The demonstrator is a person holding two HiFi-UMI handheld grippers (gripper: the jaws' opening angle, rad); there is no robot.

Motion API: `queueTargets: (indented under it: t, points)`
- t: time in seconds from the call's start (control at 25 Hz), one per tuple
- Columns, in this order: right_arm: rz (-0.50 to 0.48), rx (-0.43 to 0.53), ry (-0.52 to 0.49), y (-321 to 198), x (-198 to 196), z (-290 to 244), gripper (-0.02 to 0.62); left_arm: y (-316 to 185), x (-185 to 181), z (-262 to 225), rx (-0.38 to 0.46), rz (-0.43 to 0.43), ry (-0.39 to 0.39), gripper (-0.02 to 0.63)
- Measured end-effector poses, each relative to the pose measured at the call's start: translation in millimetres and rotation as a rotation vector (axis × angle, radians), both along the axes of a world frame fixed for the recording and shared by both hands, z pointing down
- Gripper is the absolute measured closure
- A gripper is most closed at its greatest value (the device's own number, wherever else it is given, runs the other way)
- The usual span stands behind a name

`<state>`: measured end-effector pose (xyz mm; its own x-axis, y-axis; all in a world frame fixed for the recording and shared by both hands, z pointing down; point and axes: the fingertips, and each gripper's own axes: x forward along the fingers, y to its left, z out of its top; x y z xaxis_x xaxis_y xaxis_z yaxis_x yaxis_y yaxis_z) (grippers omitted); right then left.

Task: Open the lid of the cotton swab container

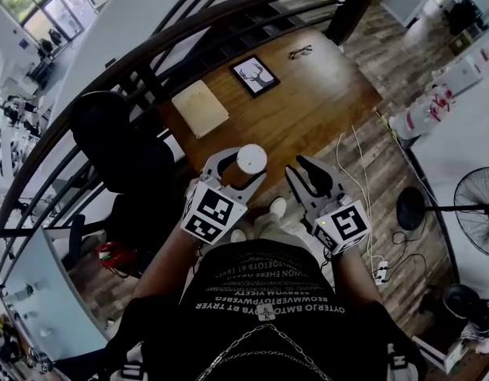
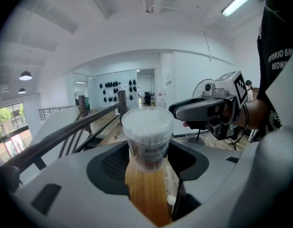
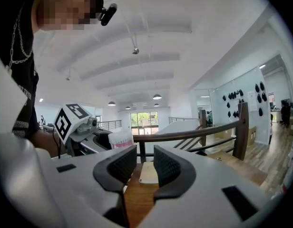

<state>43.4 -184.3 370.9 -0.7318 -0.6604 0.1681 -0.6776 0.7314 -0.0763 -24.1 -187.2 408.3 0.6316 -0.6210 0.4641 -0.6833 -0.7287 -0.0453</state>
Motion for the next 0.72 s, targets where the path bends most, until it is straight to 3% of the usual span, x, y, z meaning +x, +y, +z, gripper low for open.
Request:
queueTargets:
  t: [0.2,0.52,0.72]
  points:
    - [-0.083,0.012,-0.039,23,-23,-25,0.468,18,-1,-13,-0.011,0.034,0.011,0.336]
    - [-0.245,0.022,-0.048,62,-54,-42,0.313,54,11,-27,-0.030,0.144,0.008,0.336]
    - [-0.280,0.043,-0.017,75,-64,-45,0.295,71,17,-29,-0.038,0.197,0.010,0.337]
